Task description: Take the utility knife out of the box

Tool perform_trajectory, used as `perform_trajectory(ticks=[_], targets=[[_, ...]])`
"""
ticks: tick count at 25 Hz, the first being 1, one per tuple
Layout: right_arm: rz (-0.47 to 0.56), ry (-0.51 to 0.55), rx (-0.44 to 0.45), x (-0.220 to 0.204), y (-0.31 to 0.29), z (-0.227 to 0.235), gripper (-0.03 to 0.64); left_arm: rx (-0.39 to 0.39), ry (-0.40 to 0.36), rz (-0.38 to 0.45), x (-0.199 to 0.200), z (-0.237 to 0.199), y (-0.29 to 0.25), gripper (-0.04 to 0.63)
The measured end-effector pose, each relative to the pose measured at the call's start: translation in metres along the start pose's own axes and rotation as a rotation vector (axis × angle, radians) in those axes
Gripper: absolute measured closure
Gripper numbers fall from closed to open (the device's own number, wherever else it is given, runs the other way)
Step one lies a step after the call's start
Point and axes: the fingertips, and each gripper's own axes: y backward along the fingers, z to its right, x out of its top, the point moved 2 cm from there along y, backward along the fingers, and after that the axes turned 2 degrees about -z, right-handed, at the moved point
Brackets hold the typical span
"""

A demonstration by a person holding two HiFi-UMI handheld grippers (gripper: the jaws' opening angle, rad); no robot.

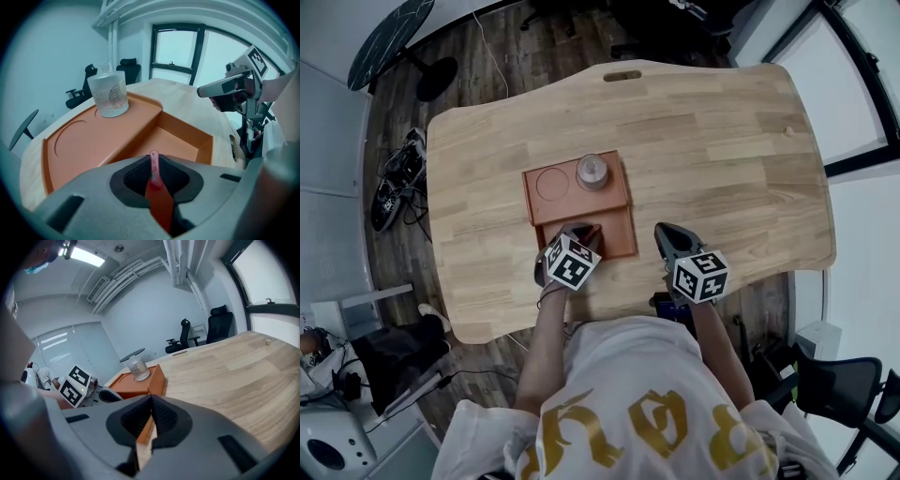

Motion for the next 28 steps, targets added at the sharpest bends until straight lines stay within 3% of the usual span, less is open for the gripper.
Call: perform_trajectory(ticks=[3,5,12,17,23,28], targets=[[0.030,-0.006,0.002,0.007,0.002,-0.004,0.606,0.010,-0.045,0.027,0.007,0.003,0.005,0.537],[0.051,-0.015,0.002,0.010,0.005,-0.006,0.606,0.011,-0.034,0.057,0.010,0.005,0.011,0.537],[0.106,-0.019,-0.006,0.019,0.019,-0.014,0.606,0.022,0.077,0.210,0.022,0.003,0.043,0.537],[0.142,0.016,-0.025,0.028,0.029,-0.019,0.606,0.025,0.201,0.339,0.028,0.001,0.069,0.537],[0.204,0.045,-0.024,0.045,0.040,-0.034,0.606,0.056,0.222,0.438,0.034,0.005,0.099,0.537],[0.217,0.110,-0.020,0.049,0.044,-0.054,0.606,0.056,0.293,0.566,0.041,0.007,0.130,0.537]])
